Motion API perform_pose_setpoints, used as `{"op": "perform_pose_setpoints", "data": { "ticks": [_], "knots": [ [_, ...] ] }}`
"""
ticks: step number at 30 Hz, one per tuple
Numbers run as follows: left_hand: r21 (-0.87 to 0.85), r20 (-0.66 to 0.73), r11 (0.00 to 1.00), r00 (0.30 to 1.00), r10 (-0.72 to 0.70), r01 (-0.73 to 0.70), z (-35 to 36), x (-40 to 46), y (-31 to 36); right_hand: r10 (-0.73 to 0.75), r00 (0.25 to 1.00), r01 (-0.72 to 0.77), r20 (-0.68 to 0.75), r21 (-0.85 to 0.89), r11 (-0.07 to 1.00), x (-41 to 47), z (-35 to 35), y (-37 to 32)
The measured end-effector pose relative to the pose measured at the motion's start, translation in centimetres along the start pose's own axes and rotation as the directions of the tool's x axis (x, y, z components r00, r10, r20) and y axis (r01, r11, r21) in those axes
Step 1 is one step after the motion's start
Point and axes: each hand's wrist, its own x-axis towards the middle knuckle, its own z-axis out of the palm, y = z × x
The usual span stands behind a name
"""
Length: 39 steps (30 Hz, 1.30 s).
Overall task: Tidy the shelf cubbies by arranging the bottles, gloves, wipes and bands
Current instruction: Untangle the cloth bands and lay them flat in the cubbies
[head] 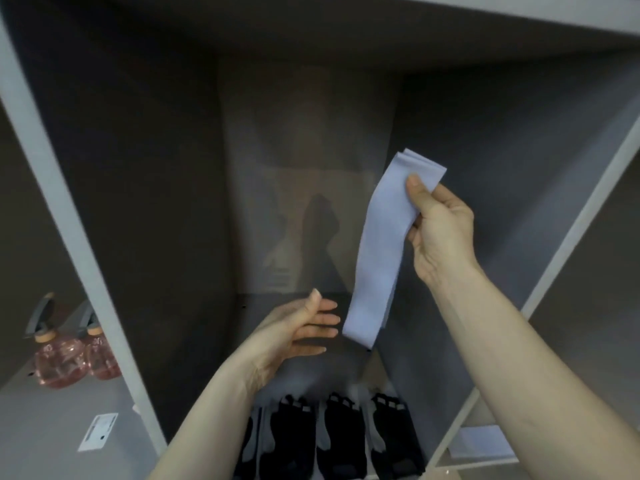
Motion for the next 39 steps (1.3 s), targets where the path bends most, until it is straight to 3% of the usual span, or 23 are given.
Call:
{"op": "perform_pose_setpoints", "data": {
  "ticks": [4, 7, 11, 17, 23, 29, 31, 33, 34, 36, 39],
  "knots": [
    [0.139, 0.0, 0.986, 0.996, 0.094, -0.093, 2.4, 0.4, -0.5, -0.038, 0.999, 0.039, 0.003, -0.014, 0.999, 0.2, 0.2, -0.7],
    [0.122, -0.149, 0.973, 0.965, 0.215, -0.197, 3.6, 1.2, -0.3, -0.056, 0.998, 0.058, 0.037, -0.054, 0.997, 0.3, -0.1, -0.9],
    [0.148, -0.298, 0.916, 0.866, 0.401, -0.373, 4.4, 1.0, 2.6, -0.032, 0.991, 0.055, 0.131, -0.182, 0.982, -0.3, -1.1, 0.0],
    [0.082, -0.361, 0.782, 0.713, 0.601, -0.618, 5.7, 0.0, 7.3, 0.099, 0.966, -0.026, 0.239, -0.29, 0.957, -2.9, -2.0, 2.7],
    [0.056, -0.439, 0.815, 0.719, 0.54, -0.577, 5.4, 0.0, 7.1, 0.137, 0.95, -0.053, 0.281, -0.286, 0.957, -4.8, -2.5, 3.7],
    [0.143, -0.443, 0.841, 0.726, 0.525, -0.521, 5.0, -0.2, 6.7, 0.155, 0.94, -0.064, 0.304, -0.289, 0.955, -5.6, -2.5, 3.8],
    [0.326, -0.479, 0.813, 0.658, 0.582, -0.482, 5.1, -0.3, 6.5, 0.088, 0.969, -0.023, 0.229, -0.274, 0.961, -5.6, -2.5, 4.2],
    [0.544, -0.494, 0.726, 0.54, 0.682, -0.42, 5.4, -0.9, 6.0, 0.028, 0.987, 0.009, 0.159, -0.225, 0.974, -5.6, -2.3, 4.8],
    [0.588, -0.464, 0.688, 0.52, 0.717, -0.425, 5.8, -1.3, 5.9, 0.009, 0.989, 0.02, 0.145, -0.199, 0.98, -5.7, -2.2, 5.0],
    [0.604, -0.385, 0.664, 0.568, 0.727, -0.441, 6.5, -1.6, 5.6, -0.011, 0.987, 0.041, 0.16, -0.186, 0.982, -5.9, -1.9, 5.5],
    [0.49, -0.367, 0.737, 0.657, 0.659, -0.465, 6.2, -1.4, 5.7, -0.014, 0.967, 0.074, 0.253, -0.228, 0.971, -6.3, -1.7, 5.9]
  ]
}}
